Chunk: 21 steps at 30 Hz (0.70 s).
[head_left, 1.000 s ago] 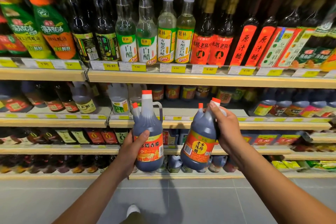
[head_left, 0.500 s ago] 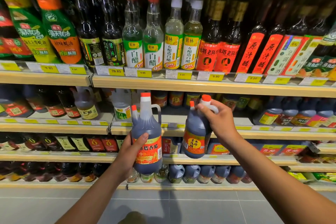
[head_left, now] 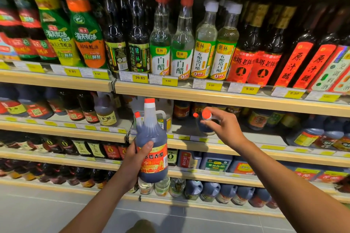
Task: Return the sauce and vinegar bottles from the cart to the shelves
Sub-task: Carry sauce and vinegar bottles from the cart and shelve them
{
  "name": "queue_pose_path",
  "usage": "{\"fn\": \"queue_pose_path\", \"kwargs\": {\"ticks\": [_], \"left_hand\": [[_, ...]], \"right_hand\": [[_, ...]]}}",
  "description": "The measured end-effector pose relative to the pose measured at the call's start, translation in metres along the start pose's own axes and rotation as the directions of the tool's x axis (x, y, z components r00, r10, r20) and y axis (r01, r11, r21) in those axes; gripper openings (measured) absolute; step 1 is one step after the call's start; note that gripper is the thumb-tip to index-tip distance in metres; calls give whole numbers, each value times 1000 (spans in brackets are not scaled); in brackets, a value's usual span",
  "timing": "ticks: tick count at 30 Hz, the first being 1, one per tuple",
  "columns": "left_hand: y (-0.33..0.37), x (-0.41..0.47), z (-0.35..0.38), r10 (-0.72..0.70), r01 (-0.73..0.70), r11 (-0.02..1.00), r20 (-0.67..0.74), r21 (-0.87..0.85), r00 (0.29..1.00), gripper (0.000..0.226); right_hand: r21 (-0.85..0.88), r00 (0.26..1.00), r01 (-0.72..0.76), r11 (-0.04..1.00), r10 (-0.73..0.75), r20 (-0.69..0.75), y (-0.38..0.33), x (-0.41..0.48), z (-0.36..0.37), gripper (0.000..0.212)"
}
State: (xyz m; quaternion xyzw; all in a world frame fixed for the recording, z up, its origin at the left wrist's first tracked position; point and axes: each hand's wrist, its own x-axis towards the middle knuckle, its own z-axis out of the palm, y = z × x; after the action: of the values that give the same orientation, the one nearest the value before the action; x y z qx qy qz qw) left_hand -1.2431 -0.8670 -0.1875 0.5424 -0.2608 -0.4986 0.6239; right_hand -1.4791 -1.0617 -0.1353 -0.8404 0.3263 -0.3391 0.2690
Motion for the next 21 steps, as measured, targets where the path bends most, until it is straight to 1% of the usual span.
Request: {"fn": "queue_pose_path", "kwargs": {"ticks": [2,4,5,7,9,12,14,15,16,17,18,19,21], "left_hand": [[1,1,-3,16,-16,1000,-2,7,1000,67],[1,3,-6,31,-31,999,0,18,1000,79],[1,3,-8,41,-41,999,0,19,999,80],[0,5,-12,49,-49,999,-6,15,999,76],[-1,7,-16,48,-48,999,-17,22,999,79],[-4,9,-19,35,-33,999,-52,38,998,103],[-5,10,-20,28,-25,999,-65,46,997,108],[-5,11,-21,29,-26,999,-66,47,997,108],[-6,11,-21,31,-28,998,-65,48,997,108],[-6,12,-21,30,-27,998,-66,50,997,108],[-7,12,-21,29,-26,998,-65,54,997,107],[-6,13,-21,28,-24,998,-66,57,997,107],[-6,14,-21,23,-18,998,-73,57,997,106]], "right_hand": [[-21,1000,-14,1000,13,-24,9,5,9,24],[-6,996,-57,998,56,-68,17,11,17,24],[17,994,-74,997,75,-81,20,14,21,23],[46,985,-126,991,130,-114,26,19,27,18],[88,964,-213,973,224,-143,34,22,32,8],[170,929,-291,941,320,-184,42,30,34,15],[241,898,-356,903,401,-179,47,37,32,8],[254,879,-398,881,446,-169,51,41,31,10],[231,853,-459,858,498,-157,56,45,31,19],[227,828,-504,833,541,-146,60,47,32,24],[221,807,-546,808,578,-121,69,50,33,18],[240,801,-554,797,589,-107,69,52,34,6],[233,813,-540,809,573,-103,72,59,32,30]]}}
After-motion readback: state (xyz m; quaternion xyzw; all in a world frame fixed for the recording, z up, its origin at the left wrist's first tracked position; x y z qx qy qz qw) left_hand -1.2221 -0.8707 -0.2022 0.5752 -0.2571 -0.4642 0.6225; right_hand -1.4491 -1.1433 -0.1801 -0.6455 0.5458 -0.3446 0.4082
